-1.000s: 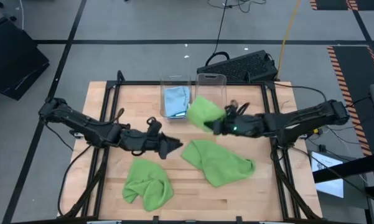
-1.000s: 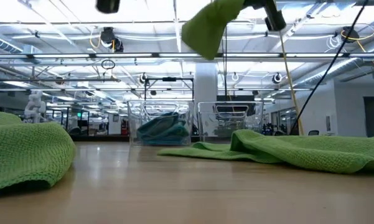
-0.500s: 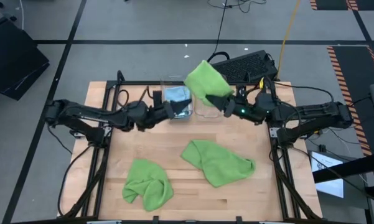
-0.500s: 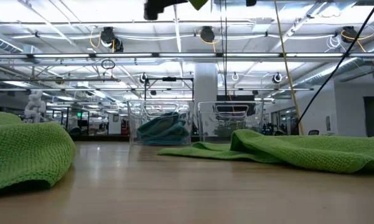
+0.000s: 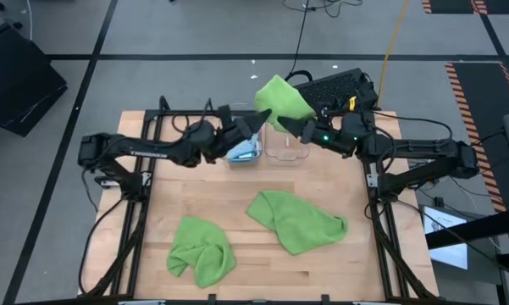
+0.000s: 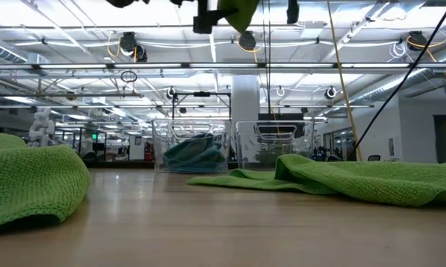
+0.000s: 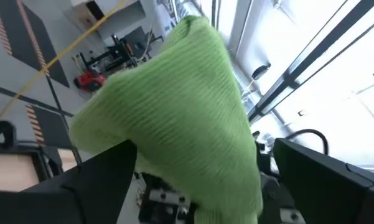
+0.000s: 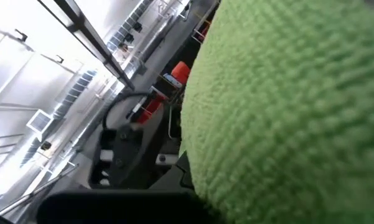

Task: Fold microfiber towels
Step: Put the green folded microfiber towel into the right transparent bin

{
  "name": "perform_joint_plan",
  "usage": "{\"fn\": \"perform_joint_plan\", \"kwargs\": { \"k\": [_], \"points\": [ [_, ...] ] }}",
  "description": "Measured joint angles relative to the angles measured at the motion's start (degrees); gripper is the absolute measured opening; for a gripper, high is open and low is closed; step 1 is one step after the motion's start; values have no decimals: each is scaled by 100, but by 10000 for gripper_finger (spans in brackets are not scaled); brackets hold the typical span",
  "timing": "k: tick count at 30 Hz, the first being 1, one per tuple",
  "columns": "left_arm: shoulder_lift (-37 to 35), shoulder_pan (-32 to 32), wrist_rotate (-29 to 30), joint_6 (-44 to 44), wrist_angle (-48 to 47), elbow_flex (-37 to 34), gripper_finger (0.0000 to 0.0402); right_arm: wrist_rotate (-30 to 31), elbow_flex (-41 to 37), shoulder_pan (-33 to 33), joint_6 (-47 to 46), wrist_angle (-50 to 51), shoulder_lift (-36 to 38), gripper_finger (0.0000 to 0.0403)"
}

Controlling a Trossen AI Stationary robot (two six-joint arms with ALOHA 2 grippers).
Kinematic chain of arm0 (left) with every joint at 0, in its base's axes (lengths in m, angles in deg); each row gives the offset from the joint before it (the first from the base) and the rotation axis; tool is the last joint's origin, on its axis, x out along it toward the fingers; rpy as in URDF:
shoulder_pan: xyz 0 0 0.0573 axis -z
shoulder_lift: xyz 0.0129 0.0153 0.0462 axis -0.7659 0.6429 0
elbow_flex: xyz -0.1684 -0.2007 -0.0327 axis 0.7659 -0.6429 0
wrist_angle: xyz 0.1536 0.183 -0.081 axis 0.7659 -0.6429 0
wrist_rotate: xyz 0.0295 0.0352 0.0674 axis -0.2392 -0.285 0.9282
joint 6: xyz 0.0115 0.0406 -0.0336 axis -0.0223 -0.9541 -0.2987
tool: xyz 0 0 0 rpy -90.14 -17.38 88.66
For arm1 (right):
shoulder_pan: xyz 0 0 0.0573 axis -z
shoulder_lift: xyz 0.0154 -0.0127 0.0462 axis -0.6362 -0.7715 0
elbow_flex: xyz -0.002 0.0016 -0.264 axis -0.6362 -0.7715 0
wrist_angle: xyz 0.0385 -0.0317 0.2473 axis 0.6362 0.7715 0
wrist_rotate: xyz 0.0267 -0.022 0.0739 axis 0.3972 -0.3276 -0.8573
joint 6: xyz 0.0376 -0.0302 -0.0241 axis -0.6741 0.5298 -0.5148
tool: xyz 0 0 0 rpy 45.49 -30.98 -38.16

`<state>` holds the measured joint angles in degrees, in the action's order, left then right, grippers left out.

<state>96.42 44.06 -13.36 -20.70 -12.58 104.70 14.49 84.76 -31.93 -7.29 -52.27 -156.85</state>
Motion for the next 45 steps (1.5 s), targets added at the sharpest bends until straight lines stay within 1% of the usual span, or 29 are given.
{"fn": "perform_joint_plan", "kwargs": {
  "k": [3,7,11,16,18,19,20,23,26,28,30,32,34,36,39,41,45],
  "points": [
    [206,-147,-228,-43,-55,308,361,-7,0,91,-1,-34,-22,14],
    [472,-327,-567,-20,-161,626,301,-15,0,190,17,-10,-39,14],
    [532,-433,-587,-107,-135,673,220,-15,0,273,85,0,-36,14],
    [523,-528,-726,-523,-16,681,98,-15,0,340,75,71,-37,17],
    [523,-572,-913,-625,88,681,48,-23,0,368,-22,104,-37,28],
    [523,-589,-989,-671,118,681,29,-51,0,373,-79,125,-35,38],
    [523,-603,-1039,-717,126,681,19,-98,0,375,-129,164,-32,51],
    [523,-643,-1173,-899,161,681,24,-404,0,440,-251,381,-23,104],
    [481,-726,-1512,-1147,144,679,25,-928,0,563,-491,865,74,173],
    [446,-784,-1906,-1433,187,679,18,-1399,-2,664,-478,1294,205,222],
    [385,-849,-2446,-1793,191,681,17,-1925,-4,764,-329,1766,404,267],
    [320,-892,-3030,-2211,123,679,17,-2389,-2,821,14,2228,634,307],
    [290,-899,-3445,-2593,91,681,18,-2769,-2,865,594,2884,872,339],
    [191,-911,-3843,-2909,-240,680,25,-2887,-4,867,1144,3488,1108,362],
    [114,-892,-4092,-3421,-806,681,30,-2889,-4,837,1873,3980,1468,382],
    [11,-889,-4267,-3753,-1402,679,27,-2886,-5,837,2204,4042,1677,387],
    [-129,-773,-4406,-4768,-2340,679,17,-2843,-4,852,2581,3693,1929,389]
  ]
}}
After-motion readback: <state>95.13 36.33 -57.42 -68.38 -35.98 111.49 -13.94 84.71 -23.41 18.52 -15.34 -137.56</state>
